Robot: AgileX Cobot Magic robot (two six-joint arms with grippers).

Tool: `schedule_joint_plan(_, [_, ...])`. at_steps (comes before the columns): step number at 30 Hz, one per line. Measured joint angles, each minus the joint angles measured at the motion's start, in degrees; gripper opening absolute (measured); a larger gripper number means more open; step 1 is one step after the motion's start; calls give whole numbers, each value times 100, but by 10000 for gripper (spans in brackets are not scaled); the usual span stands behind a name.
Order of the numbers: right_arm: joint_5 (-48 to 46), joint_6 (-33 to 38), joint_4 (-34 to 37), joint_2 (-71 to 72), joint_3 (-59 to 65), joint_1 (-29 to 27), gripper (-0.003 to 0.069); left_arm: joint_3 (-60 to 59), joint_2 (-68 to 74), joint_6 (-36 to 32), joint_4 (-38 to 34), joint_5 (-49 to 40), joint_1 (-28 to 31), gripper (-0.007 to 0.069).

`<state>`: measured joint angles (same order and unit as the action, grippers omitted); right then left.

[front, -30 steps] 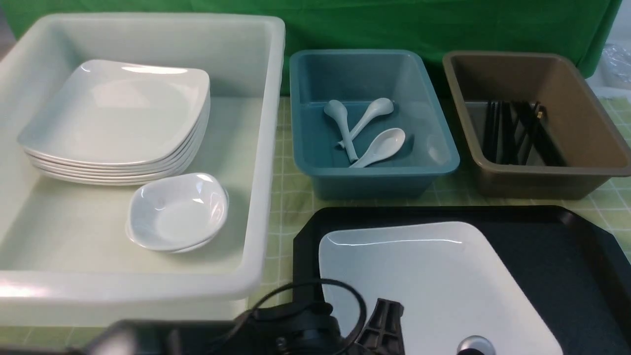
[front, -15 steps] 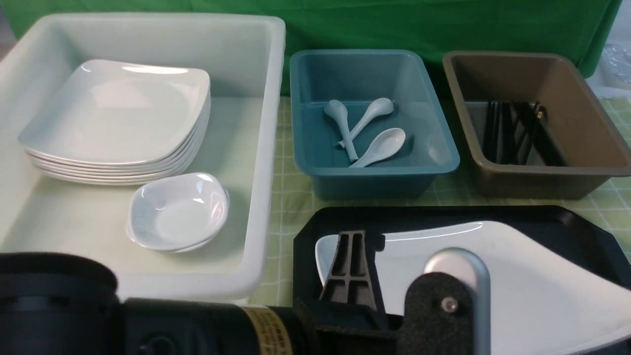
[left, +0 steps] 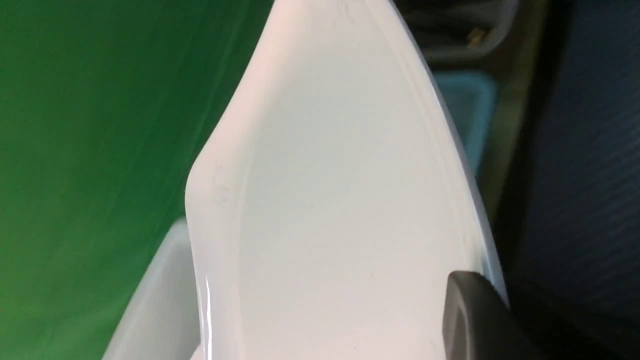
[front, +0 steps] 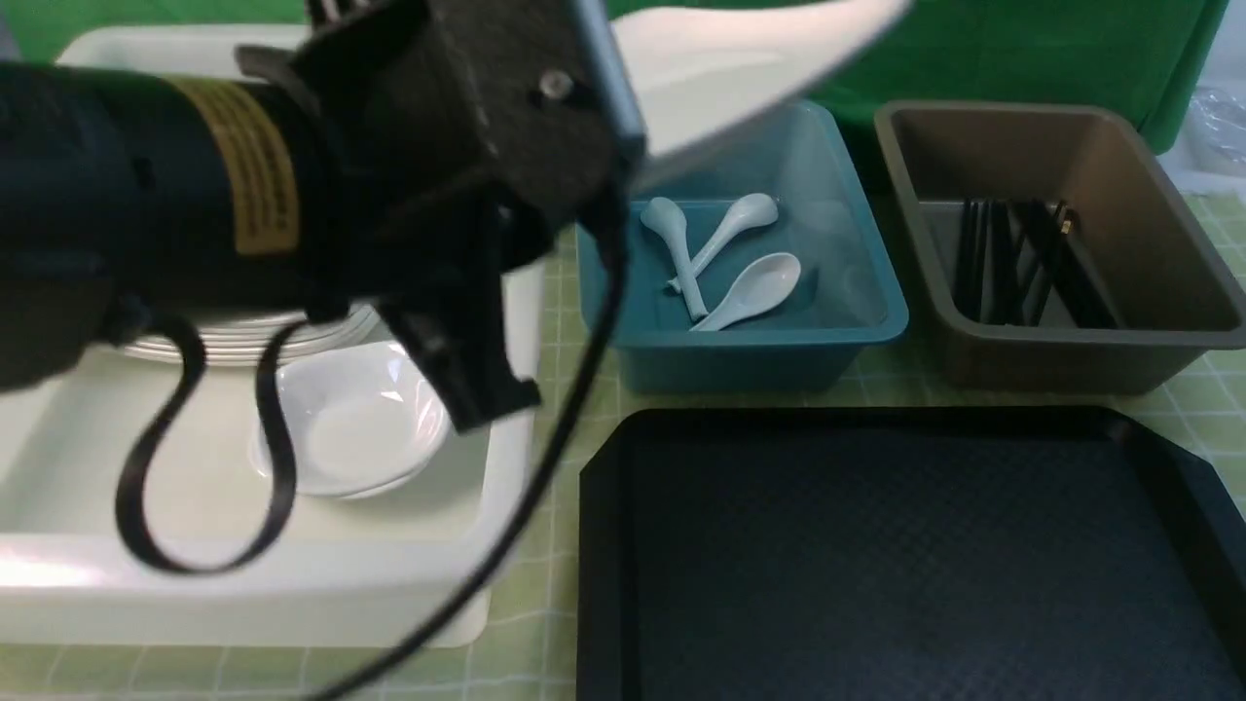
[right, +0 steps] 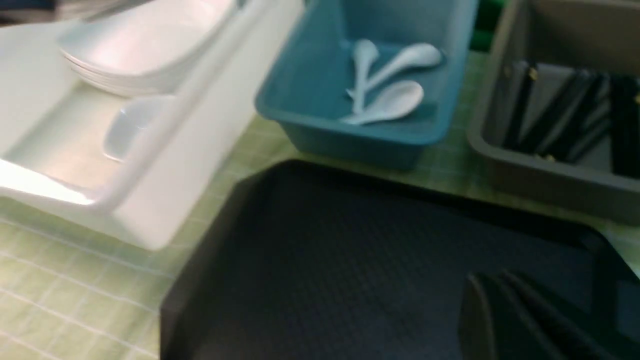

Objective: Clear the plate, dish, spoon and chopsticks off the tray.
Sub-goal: Use the left arm to put the plate into the large storage box on the left

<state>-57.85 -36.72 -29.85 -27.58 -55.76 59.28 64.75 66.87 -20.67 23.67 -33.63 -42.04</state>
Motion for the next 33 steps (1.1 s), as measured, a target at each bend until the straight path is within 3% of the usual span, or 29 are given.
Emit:
schedule_joint_plan(5, [95,193,126,-82,0,0,20,0,777,-242,203,43,1756,29])
schedule_joint_plan(9, [95,632,466,-82,0,0,20,0,1424,-319,457,217,2381,29])
schedule_joint_plan(13, [119,854,717,-82,0,0,22,0,2002,-228,843,312,2500,29])
schedule_joint_plan(29, [129,1054,765,-82,0,0,28,7,3037,1898,2514,560,2500,29])
schedule_joint_plan(33, [129,1079,861,-82,0,0,28,16,3167,2147,2653,696,2536,33])
